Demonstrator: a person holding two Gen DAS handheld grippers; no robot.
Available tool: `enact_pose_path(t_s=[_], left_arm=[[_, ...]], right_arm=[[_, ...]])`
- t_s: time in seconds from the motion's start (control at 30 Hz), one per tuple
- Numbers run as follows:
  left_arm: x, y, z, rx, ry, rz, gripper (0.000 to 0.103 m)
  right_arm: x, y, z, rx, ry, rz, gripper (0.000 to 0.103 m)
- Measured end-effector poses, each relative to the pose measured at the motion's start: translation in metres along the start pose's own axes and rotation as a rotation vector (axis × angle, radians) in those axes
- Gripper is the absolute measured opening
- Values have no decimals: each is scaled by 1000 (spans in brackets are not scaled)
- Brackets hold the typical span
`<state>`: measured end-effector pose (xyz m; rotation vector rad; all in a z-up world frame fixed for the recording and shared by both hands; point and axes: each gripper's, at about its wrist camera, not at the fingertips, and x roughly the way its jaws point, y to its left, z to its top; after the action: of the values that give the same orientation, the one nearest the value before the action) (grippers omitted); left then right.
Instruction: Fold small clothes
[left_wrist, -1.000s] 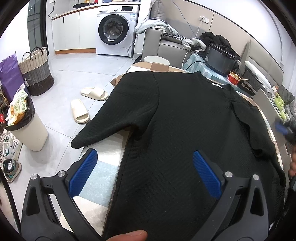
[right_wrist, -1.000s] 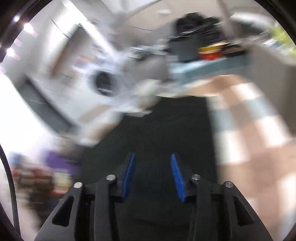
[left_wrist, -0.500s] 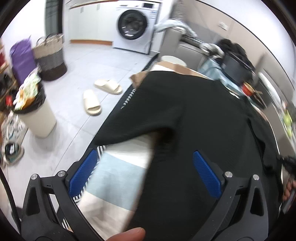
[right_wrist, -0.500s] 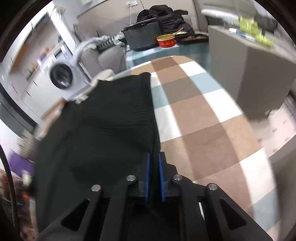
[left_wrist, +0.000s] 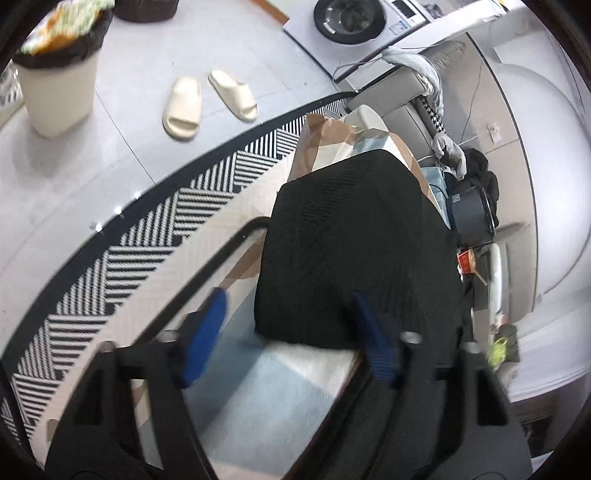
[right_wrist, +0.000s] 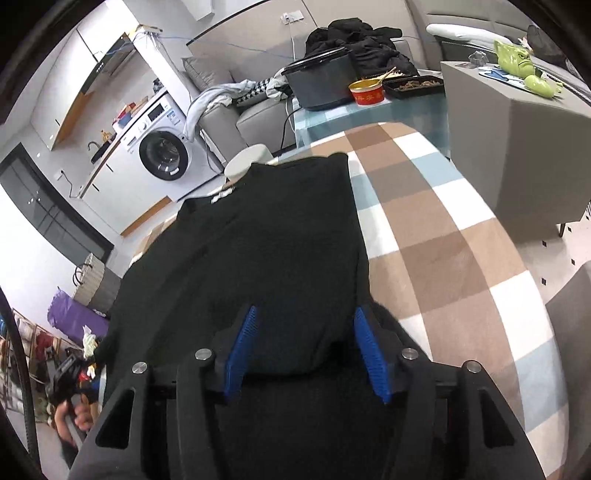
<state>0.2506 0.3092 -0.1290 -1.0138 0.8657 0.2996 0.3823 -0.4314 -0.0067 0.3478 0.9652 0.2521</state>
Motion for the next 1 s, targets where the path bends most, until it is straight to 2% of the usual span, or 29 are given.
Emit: enact_pose_path(t_s=[0.07, 0.1, 0.17, 0.23, 0.33, 0.47, 0.53, 0.6, 0.63, 0.7, 0.77, 0.87, 0.93, 1.0], left_arm=[[4, 3, 3, -3, -37, -26, 27], [3, -2, 3, 19, -62, -15, 22], [0, -13, 8, 60, -112, 8, 5], [-7, -24, 10, 93, -151, 8, 5], [-24, -55, 10, 197, -237, 19, 5], [-42, -138, -13, 456, -327, 8, 5], [-39, -182, -34, 591, -322, -12, 5], [-24, -224, -63, 744, -284, -30, 5], [-8, -248, -86, 829, -215, -49, 6], [17, -266, -114, 905, -107, -69, 17], [49, -274, -150, 981, 32, -76, 51], [59, -270, -174, 1008, 64, -76, 55], [57, -261, -174, 985, 70, -73, 59], [53, -250, -162, 938, 41, -56, 62]], right_arm=[[3, -1, -2, 6, 7, -6, 56], [2, -2, -5, 13, 10, -8, 56], [1, -4, -7, 28, 5, -13, 56], [-2, -4, -9, 33, -3, -6, 56], [-7, -2, -11, 24, -7, 1, 56], [-12, -3, -15, 29, -12, 16, 56], [-15, -5, -17, 32, -12, 19, 56], [-18, -7, -20, 34, -12, 22, 56], [-19, -7, -22, 32, -11, 21, 56], [-20, -10, -25, 35, -7, 13, 56], [-20, -12, -27, 45, -2, 15, 56], [-21, -17, -30, 59, 6, 15, 56], [-23, -18, -31, 59, 5, 11, 56], [-22, -19, -31, 57, 11, 10, 56]])
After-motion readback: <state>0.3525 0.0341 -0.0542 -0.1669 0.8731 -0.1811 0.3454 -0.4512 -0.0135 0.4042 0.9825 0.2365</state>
